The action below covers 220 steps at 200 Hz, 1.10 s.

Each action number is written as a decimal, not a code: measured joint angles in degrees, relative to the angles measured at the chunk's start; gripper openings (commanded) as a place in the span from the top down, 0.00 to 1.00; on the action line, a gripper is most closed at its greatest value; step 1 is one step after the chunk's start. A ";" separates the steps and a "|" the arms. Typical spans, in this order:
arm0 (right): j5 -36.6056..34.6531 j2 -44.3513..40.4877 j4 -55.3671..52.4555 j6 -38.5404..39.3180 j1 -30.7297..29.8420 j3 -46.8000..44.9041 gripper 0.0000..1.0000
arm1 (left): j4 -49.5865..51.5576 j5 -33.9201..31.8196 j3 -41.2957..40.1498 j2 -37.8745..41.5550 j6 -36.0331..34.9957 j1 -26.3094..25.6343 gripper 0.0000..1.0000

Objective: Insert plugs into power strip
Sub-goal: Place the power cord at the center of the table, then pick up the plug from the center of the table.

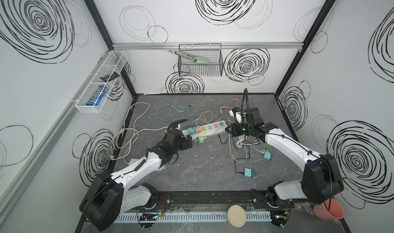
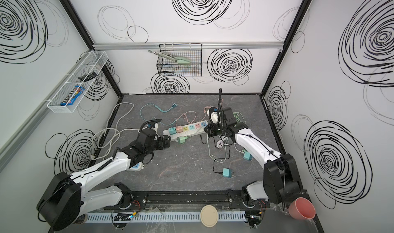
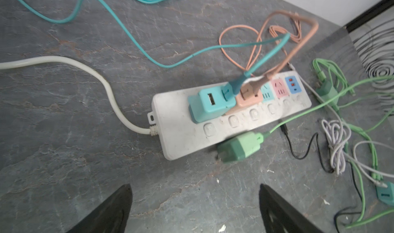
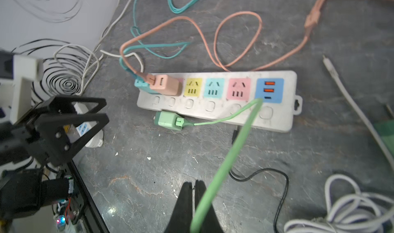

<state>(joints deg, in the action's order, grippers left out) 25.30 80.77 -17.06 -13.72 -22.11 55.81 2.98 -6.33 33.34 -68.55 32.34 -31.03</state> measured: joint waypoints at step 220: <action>-30.03 -25.09 13.18 -7.26 6.99 -18.27 0.03 | 12.81 -7.67 30.58 -34.51 -21.14 -15.19 0.13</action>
<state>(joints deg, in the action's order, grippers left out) -4.73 55.68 -3.88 -20.97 -15.11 37.54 15.79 -14.00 63.92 -103.07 11.20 -46.22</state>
